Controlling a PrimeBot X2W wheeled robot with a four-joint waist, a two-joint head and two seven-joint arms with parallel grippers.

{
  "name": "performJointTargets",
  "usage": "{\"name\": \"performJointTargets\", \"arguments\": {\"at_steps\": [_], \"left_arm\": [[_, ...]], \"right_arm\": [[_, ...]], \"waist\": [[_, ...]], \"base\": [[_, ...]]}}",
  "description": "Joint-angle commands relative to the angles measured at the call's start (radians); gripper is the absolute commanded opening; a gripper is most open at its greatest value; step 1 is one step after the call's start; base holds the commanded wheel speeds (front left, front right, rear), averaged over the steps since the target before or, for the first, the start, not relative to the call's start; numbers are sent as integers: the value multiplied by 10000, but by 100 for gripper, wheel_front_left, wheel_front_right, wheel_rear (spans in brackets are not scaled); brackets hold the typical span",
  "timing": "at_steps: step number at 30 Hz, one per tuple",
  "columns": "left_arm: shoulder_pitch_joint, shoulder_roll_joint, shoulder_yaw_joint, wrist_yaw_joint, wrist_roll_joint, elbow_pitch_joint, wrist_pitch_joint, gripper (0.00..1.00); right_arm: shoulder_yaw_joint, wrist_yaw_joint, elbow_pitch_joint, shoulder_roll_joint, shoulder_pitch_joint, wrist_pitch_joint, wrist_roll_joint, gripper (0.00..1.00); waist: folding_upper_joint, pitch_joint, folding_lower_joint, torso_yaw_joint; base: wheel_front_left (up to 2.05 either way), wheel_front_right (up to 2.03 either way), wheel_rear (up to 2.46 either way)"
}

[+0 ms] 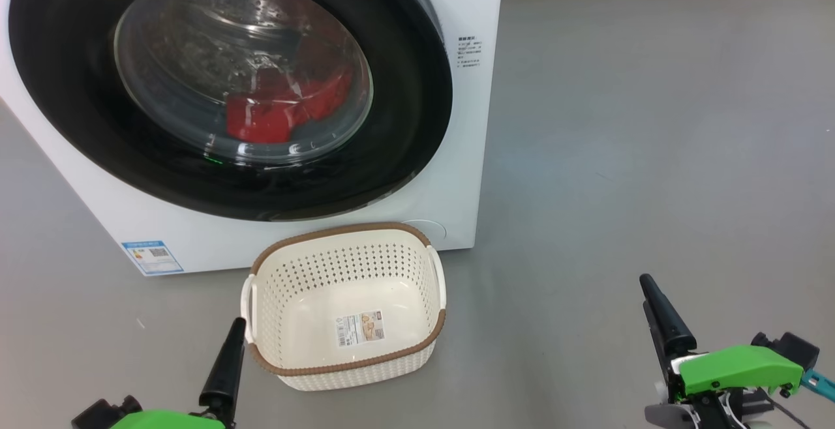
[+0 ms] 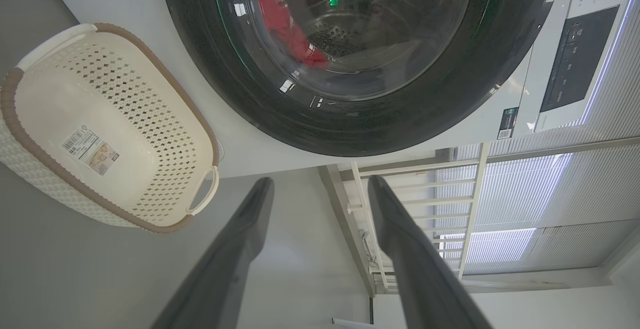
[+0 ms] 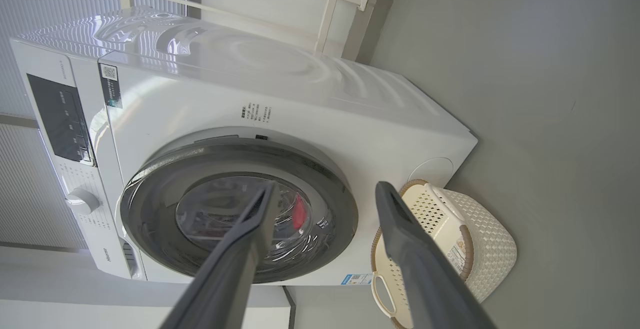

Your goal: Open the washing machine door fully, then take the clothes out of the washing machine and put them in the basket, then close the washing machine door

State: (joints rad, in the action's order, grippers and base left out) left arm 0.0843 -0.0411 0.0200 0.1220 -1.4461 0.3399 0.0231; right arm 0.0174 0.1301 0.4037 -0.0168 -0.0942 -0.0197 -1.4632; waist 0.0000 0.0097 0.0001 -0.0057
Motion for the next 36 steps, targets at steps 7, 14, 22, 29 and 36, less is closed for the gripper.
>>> {"name": "performJointTargets", "arguments": {"at_steps": [7, 14, 22, 29, 36], "left_arm": [[566, -72, -68, -113, 1065, -321, -288, 100], [695, -33, 19, -127, 2115, -356, -524, 100], [824, -14, 52, -193, 3277, -433, -761, 100], [978, -20, 146, -316, 4465, -330, -969, 100], [1183, -30, 287, -469, 5549, -208, -1175, 100]], "right_arm": [[-211, 2, -216, -120, -829, 272, 1081, 100], [-445, 2, -203, -140, -1028, 507, 2243, 100], [-602, 3, -170, -159, -1216, 742, 3480, 100], [-661, 3, -155, -177, -1406, 948, 4711, 100], [-580, 3, -215, -194, -1602, 1153, 6191, 100]], "waist": [[0, 17, -1, -8], [0, -3, -1, -7], [0, -33, -1, -8], [0, -33, -1, -33], [0, -20, -1, -57]], "base": [[0, 0, 0], [0, 0, 0], [0, 0, 0], [0, 0, 0], [0, 0, 0]]}}
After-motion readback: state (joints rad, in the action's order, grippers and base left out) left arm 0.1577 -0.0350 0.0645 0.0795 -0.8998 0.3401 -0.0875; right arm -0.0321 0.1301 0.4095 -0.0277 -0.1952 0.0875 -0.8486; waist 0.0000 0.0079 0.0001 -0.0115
